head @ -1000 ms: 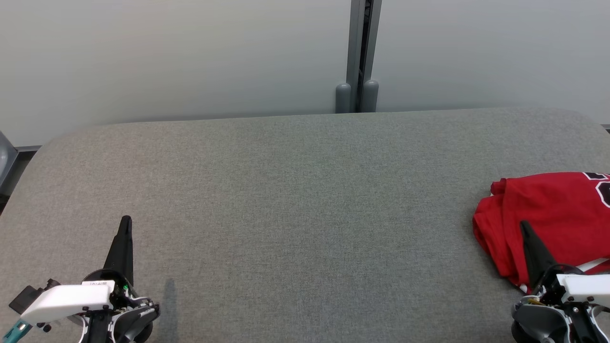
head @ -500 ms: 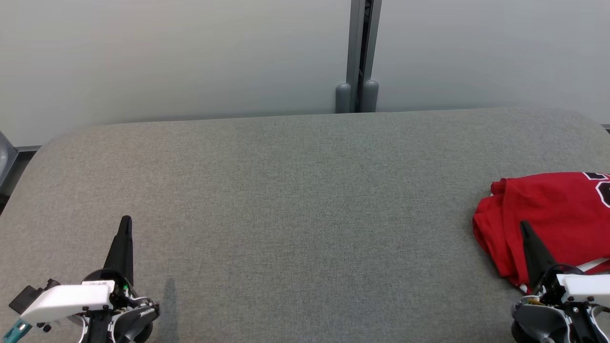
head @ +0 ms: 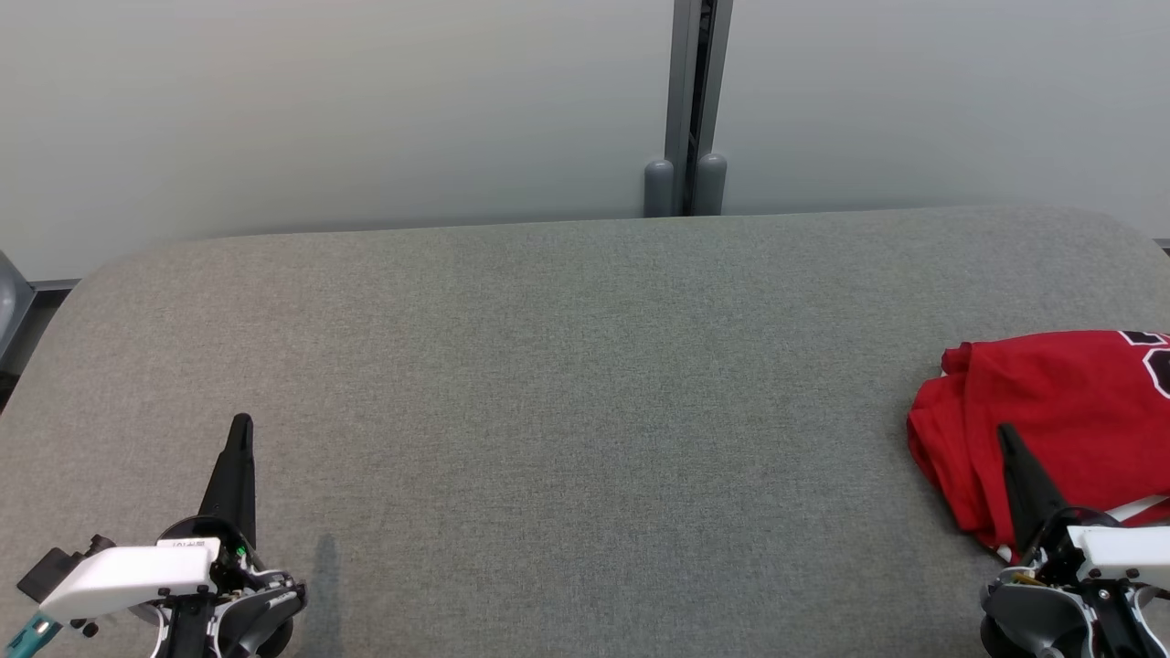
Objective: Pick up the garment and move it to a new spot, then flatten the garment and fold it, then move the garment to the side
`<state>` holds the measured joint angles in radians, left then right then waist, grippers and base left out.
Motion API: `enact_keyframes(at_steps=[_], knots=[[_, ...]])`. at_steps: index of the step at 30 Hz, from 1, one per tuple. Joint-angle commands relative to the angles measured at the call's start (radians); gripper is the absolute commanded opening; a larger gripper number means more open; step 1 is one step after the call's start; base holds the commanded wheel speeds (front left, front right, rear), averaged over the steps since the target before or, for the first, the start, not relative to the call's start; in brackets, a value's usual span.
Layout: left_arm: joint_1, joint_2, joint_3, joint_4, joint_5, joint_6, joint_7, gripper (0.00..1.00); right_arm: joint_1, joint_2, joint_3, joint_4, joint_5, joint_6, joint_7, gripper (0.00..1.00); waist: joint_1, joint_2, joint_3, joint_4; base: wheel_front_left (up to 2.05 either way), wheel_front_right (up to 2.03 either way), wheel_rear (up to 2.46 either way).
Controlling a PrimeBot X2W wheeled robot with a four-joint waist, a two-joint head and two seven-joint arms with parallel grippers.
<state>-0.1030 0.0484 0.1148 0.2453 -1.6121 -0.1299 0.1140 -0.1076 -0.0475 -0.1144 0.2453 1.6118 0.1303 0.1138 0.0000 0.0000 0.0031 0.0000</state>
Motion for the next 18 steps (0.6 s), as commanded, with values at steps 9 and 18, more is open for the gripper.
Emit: enact_keyframes(at_steps=[9,18], knots=[[-0.013,0.002,0.003,0.001,-0.001,-0.003,0.004,0.0,-0.005,-0.004,-0.002,0.002,0.001,0.001,0.002,0.0,0.0,0.0,0.0,0.0,0.0,0.0,0.0],[-0.013,0.002,0.003,0.001,-0.001,-0.003,0.004,0.0,-0.005,-0.004,-0.002,0.002,0.001,0.001,0.002,0.0,0.0,0.0,0.0,0.0,0.0,0.0,0.0]])
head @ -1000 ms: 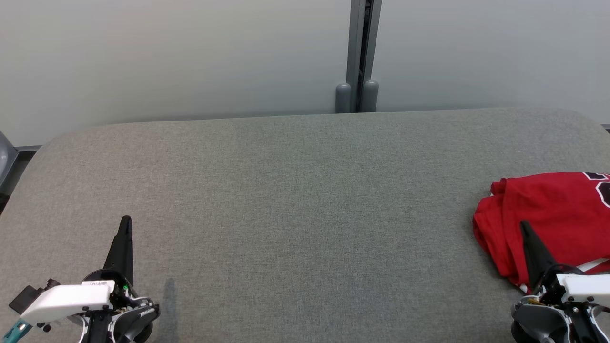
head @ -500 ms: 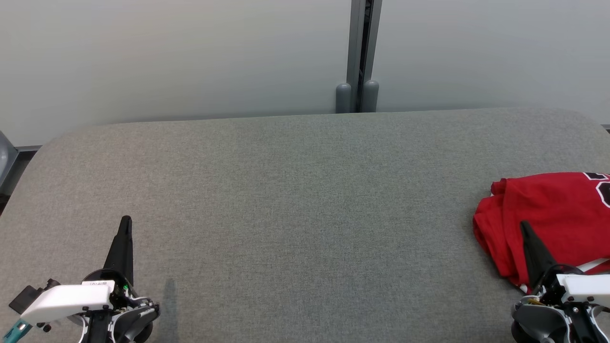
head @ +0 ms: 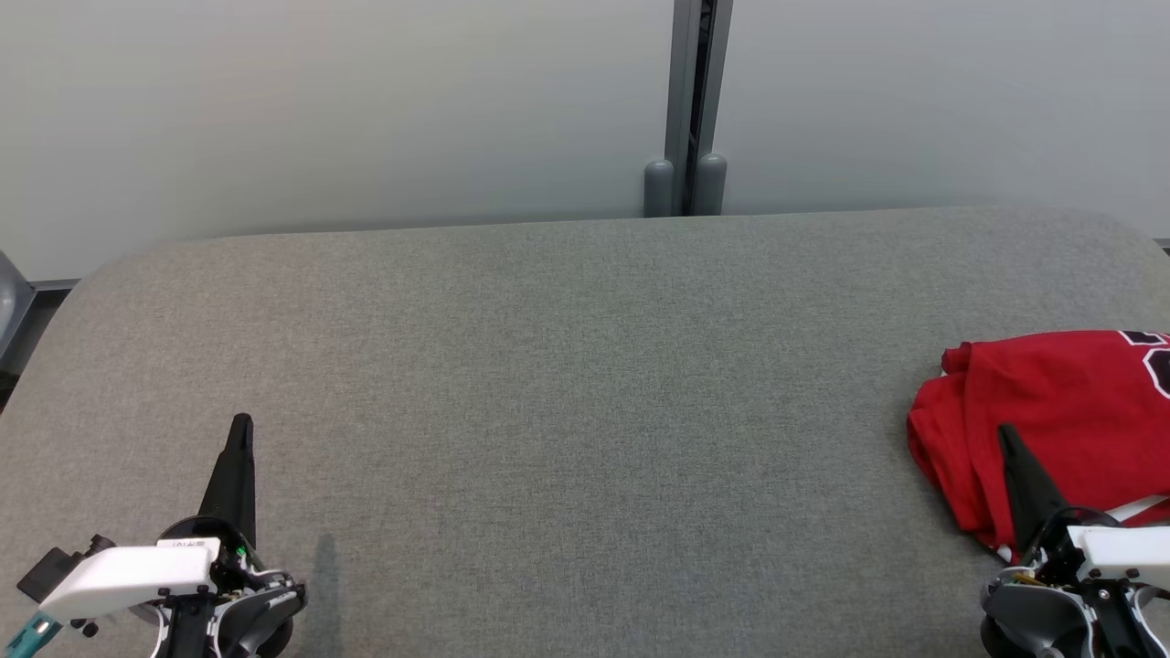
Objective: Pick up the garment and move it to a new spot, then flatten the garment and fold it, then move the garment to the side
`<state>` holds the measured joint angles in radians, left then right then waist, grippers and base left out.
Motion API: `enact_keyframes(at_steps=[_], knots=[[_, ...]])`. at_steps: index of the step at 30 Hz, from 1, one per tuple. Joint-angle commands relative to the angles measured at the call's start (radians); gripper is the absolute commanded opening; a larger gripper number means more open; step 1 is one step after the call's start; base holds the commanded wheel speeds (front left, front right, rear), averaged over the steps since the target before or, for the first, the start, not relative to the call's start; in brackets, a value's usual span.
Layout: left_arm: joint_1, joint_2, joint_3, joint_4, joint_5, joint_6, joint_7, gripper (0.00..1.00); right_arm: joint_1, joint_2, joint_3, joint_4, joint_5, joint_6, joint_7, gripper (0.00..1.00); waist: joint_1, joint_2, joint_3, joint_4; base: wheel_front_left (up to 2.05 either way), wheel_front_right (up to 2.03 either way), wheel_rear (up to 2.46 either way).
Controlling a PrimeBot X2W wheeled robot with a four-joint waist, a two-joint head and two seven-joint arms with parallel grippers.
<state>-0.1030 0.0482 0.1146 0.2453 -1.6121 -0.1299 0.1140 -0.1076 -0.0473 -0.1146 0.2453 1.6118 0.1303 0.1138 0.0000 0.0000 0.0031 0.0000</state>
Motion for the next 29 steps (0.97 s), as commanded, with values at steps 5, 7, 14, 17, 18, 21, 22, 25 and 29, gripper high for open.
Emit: enact_keyframes(at_steps=[5,7,14,17,18,21,22,25,29], knots=[[-0.013,0.003,0.003,0.001,-0.001,-0.003,0.004,0.0,-0.005,-0.004,-0.002,0.002,0.001,0.001,0.002,0.0,0.0,0.0,0.0,0.0,0.0,0.0,0.0],[-0.013,0.003,0.003,0.001,-0.001,-0.003,0.004,0.0,-0.005,-0.004,-0.002,0.002,0.001,0.001,0.002,0.0,0.0,0.0,0.0,0.0,0.0,0.0,0.0],[-0.013,0.003,0.003,0.001,-0.001,-0.003,0.004,0.0,-0.005,-0.004,-0.002,0.002,0.001,0.001,0.003,0.0,0.0,0.0,0.0,0.0,0.0,0.0,0.0],[-0.013,0.003,0.003,0.001,-0.001,-0.003,0.004,0.0,-0.005,-0.004,-0.002,0.002,0.001,0.001,0.003,0.0,0.0,0.0,0.0,0.0,0.0,0.0,0.0],[-0.013,0.003,0.003,0.001,-0.001,-0.003,0.004,0.0,-0.005,-0.004,-0.002,0.002,0.001,0.001,0.003,0.0,0.0,0.0,0.0,0.0,0.0,0.0,0.0],[-0.013,0.003,0.003,0.001,-0.001,-0.003,0.004,0.0,-0.005,-0.004,-0.002,0.002,0.001,0.001,0.003,0.0,0.0,0.0,0.0,0.0,0.0,0.0,0.0],[-0.013,0.003,0.003,0.001,-0.001,-0.003,0.004,0.0,-0.005,-0.004,-0.002,0.002,0.001,0.001,0.003,0.0,0.0,0.0,0.0,0.0,0.0,0.0,0.0],[-0.013,0.003,0.003,0.001,-0.001,-0.003,0.004,0.0,-0.005,-0.004,-0.002,0.002,0.001,0.001,0.003,0.0,0.0,0.0,0.0,0.0,0.0,0.0,0.0],[-0.013,0.003,0.003,0.001,-0.001,-0.003,0.004,0.0,-0.005,-0.004,-0.002,0.002,0.001,0.001,0.003,0.0,0.0,0.0,0.0,0.0,0.0,0.0,0.0]])
